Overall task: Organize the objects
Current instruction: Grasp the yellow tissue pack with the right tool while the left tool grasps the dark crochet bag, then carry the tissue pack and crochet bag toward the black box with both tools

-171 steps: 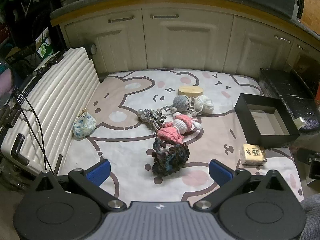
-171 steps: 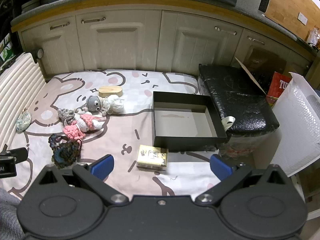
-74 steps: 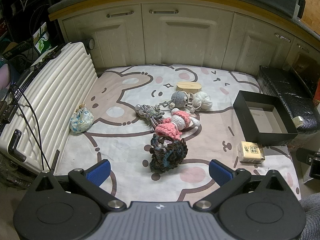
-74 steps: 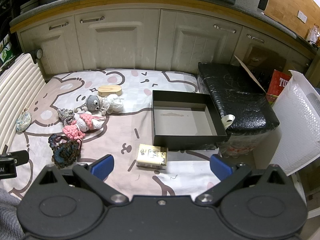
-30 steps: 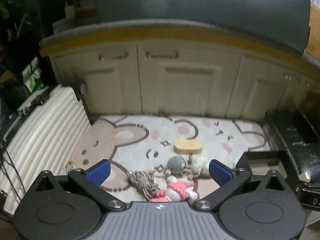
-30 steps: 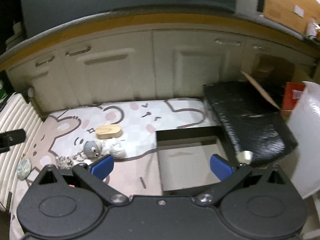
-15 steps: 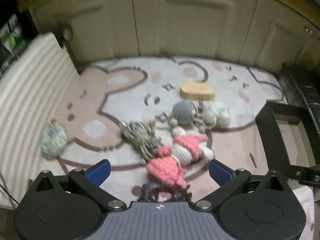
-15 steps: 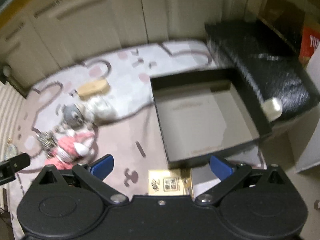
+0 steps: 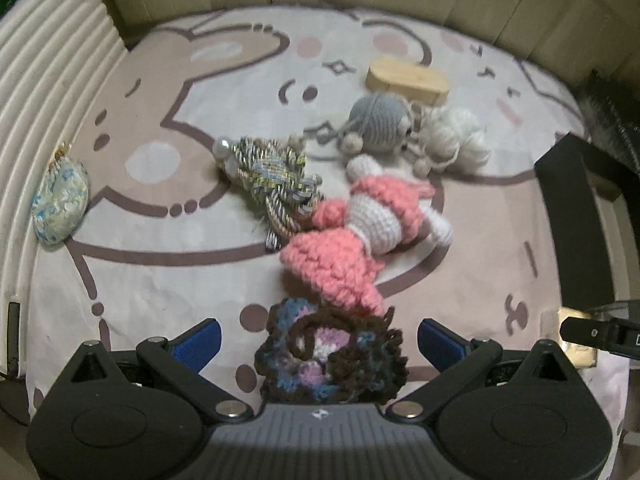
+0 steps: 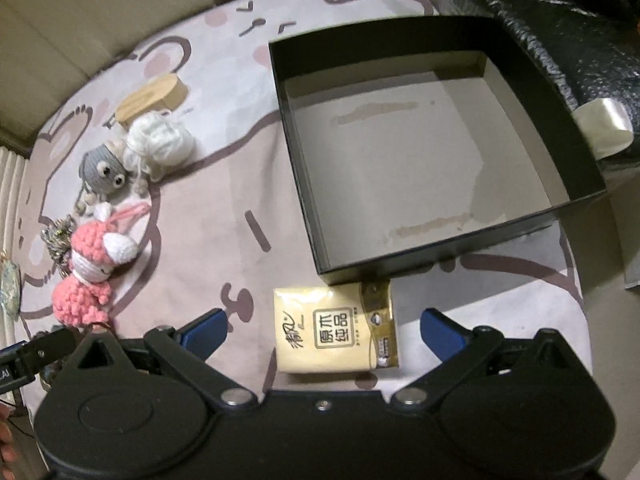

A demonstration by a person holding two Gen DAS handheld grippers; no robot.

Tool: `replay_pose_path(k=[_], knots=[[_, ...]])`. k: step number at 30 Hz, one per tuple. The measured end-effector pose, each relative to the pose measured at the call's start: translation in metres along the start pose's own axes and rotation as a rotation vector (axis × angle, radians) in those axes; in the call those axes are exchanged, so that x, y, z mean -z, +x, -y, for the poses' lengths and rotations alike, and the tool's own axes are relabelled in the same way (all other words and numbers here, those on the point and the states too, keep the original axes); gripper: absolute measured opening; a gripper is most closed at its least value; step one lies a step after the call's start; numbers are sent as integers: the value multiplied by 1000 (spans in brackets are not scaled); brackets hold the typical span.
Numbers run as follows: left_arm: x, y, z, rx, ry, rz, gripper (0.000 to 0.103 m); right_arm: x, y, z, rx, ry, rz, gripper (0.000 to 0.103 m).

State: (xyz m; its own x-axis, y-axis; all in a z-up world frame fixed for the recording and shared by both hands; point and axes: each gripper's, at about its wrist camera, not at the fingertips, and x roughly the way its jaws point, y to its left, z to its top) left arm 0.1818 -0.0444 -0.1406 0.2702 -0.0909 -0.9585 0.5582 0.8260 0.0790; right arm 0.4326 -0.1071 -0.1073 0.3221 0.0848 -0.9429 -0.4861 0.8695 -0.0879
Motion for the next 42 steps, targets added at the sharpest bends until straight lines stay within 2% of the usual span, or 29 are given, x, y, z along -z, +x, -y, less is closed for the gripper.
replay_pose_path(k=[7,8,9,14,19,22,26,32,38,42], knots=[[-3,15,-1,2,7,-56,96,1,17,-8,75,-49,-62,102],[-3,16,-1,-1,7,-58,96,2,19,-9,81,-50,-70,100],[-4,18,-2,-3,6,-63,96,2,21,-10,87,-50,-78,93],[-6,28,-4,3,6,-99,93,2,29,-10,98,-50,-113,84],[-8,33,-5,41,14,-107,77,0,32,-9,108,-50,-126,75],[-8,31,-5,53,32,-103,69,-1,32,-11,121,-61,-131,74],[-5,26,0,40,59,-104,64,-2,28,-12,136,-69,-129,74],[2,10,4,29,63,-94,56,-3,5,-9,86,-12,-85,74],[7,-8,4,59,121,-42,54,0,-34,-20,24,-6,8,74],[9,-22,6,80,146,11,52,14,-40,-31,2,-12,61,74]])
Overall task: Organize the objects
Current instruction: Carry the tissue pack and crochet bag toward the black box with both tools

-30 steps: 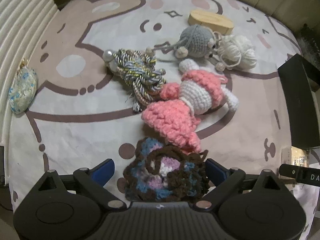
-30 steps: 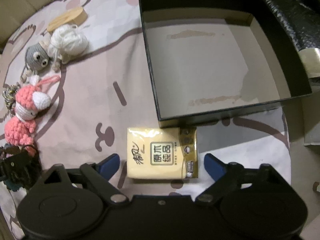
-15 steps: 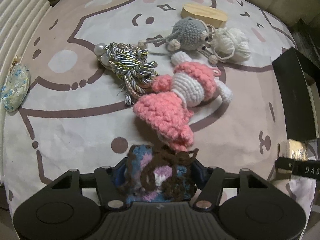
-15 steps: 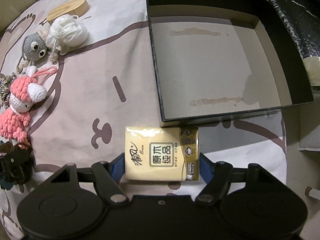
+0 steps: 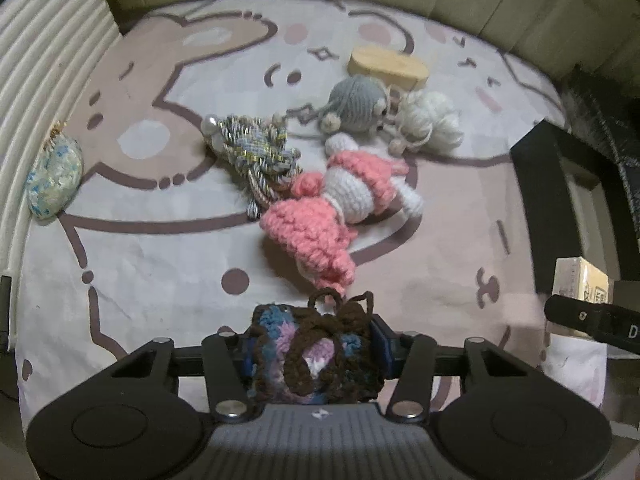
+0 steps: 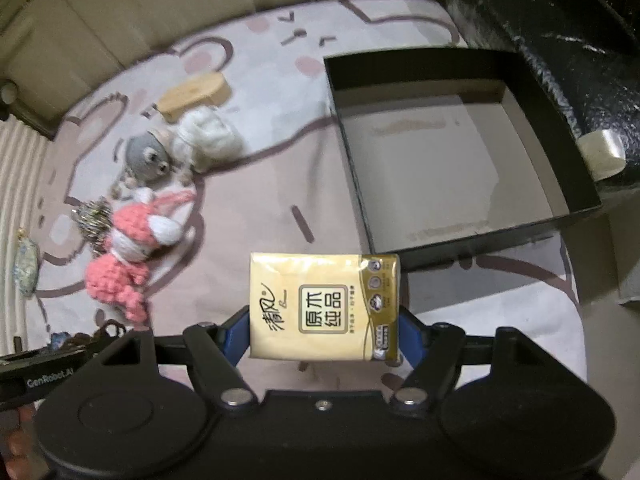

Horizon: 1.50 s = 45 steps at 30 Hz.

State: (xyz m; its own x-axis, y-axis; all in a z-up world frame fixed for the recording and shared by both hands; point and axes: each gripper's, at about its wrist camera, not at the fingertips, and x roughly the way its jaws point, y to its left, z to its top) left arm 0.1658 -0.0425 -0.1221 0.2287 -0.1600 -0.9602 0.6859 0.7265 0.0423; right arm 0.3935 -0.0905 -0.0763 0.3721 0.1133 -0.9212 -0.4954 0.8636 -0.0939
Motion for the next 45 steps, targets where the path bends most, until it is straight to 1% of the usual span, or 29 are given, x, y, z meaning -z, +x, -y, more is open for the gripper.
replay_pose_path(k=[1,3,4,5,8,12,13,15,16,18,19,20,21,22,24,25,29,34,36,37,39,40,43,45], knots=[[0,-4,2,-1,27,20,52,0,-3,-1,-2,-4,14,74],[0,-14,4,5,36,59,52,0,-9,-2,-9,-10,41,74],[-1,-19,6,11,66,79,52,-1,-13,-2,-12,-10,55,74],[-2,-24,9,13,75,96,52,-1,-16,-2,-12,-14,70,74],[-7,-35,17,24,93,133,52,-1,-26,-1,-4,-37,118,74],[-13,-51,34,41,142,184,52,-6,-40,5,-7,-29,178,74],[-15,-56,39,52,172,198,52,-8,-44,6,-9,-31,193,74],[-20,-64,50,68,199,224,52,-12,-53,8,-14,-36,223,74],[-21,-68,56,86,243,240,52,-14,-58,9,-12,-44,240,74],[-25,-75,68,102,269,265,52,-18,-67,11,-2,-64,272,74],[-27,-78,74,115,304,280,52,-21,-71,13,-1,-71,283,74],[-29,-81,81,124,318,291,52,-24,-75,15,0,-77,293,74],[-30,-84,86,134,328,300,52,-27,-79,17,2,-85,303,74],[-32,-87,92,154,362,310,52,-30,-84,20,5,-94,314,74],[-34,-91,104,177,383,325,52,-37,-92,25,18,-108,338,74],[-35,-92,110,194,418,333,52,-41,-96,28,23,-110,348,74],[-37,-95,137,242,480,352,52,-54,-107,45,45,-117,376,74],[-35,-91,172,303,550,352,52,-66,-107,72,74,-98,374,74],[-33,-87,186,326,565,347,52,-70,-104,84,85,-92,369,74],[-33,-85,192,346,592,346,52,-72,-101,91,90,-85,364,74],[-31,-80,206,374,608,340,52,-74,-94,103,98,-70,348,74],[-31,-77,210,392,631,336,52,-75,-90,109,103,-62,339,74],[-29,-65,226,430,644,306,52,-77,-79,122,118,-62,316,74],[-27,-55,234,452,645,290,52,-78,-73,128,114,-94,308,74]])
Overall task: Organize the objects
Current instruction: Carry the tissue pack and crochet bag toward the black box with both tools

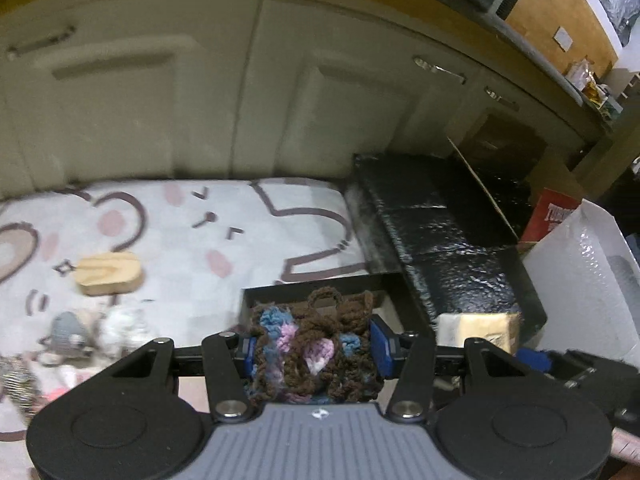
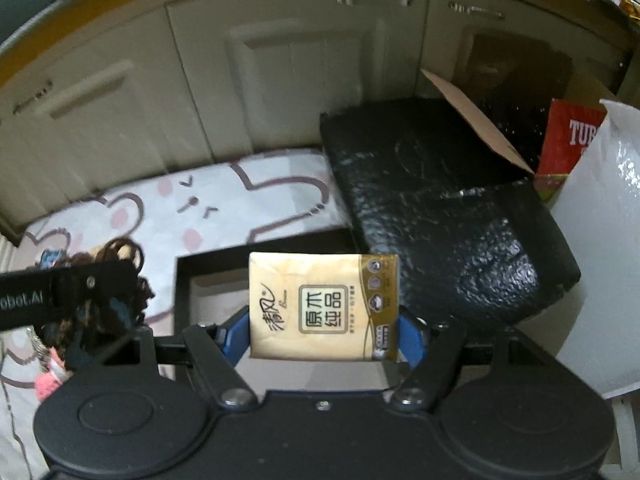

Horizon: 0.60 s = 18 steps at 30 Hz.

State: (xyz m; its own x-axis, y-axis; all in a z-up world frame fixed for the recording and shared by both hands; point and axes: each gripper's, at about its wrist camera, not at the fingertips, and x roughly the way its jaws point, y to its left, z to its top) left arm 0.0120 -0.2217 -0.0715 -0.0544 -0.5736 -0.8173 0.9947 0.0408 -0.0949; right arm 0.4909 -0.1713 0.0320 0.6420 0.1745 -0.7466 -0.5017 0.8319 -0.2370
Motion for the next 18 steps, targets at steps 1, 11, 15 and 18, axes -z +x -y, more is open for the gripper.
replay_pose_path(k=[1,11,15,18], knots=[[0,6,1,23,17,-8,52,1,4,1,-6,-9,-10,74],[20,56,-17,140,24,-95,52,19,49,-4,-31,-116,-116,74],[28,65,-22,155,46,-119,52,25,65,-10,-48,-151,-154,74],[34,67,-19,160,70,-125,52,29,74,-14,-54,-168,-178,74]])
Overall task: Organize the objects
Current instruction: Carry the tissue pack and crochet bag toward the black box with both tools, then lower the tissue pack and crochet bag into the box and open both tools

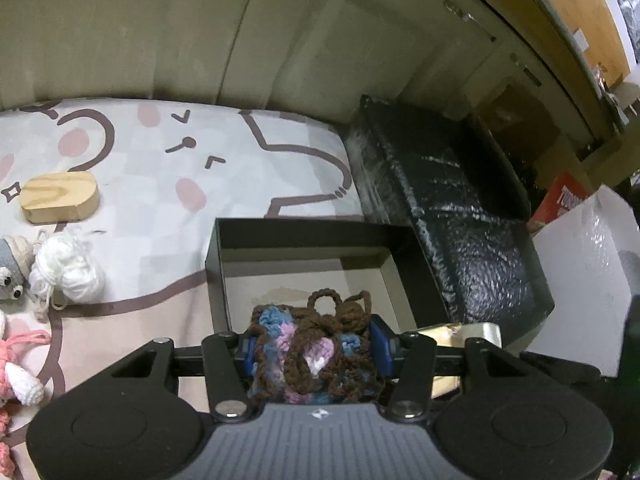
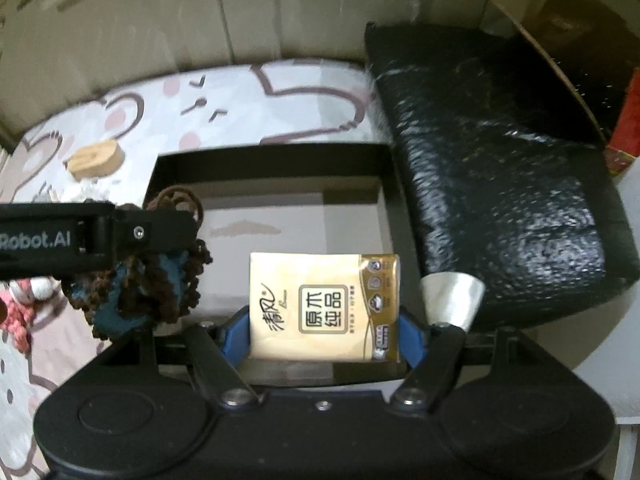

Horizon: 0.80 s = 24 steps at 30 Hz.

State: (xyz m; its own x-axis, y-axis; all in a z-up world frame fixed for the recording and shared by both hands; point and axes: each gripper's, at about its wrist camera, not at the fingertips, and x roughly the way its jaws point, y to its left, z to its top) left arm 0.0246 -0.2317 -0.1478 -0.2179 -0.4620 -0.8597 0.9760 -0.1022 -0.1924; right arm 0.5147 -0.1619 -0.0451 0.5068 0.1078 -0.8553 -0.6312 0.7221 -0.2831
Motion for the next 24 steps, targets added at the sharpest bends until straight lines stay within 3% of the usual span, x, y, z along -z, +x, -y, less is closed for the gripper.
replay_pose_path(k=[18,24], knots=[[18,39,13,19,137,-114,52,14,30,8,20,-30,-69,74],[20,44,12,18,147,-126,59,15,33,9,-1,-31,-67,80]])
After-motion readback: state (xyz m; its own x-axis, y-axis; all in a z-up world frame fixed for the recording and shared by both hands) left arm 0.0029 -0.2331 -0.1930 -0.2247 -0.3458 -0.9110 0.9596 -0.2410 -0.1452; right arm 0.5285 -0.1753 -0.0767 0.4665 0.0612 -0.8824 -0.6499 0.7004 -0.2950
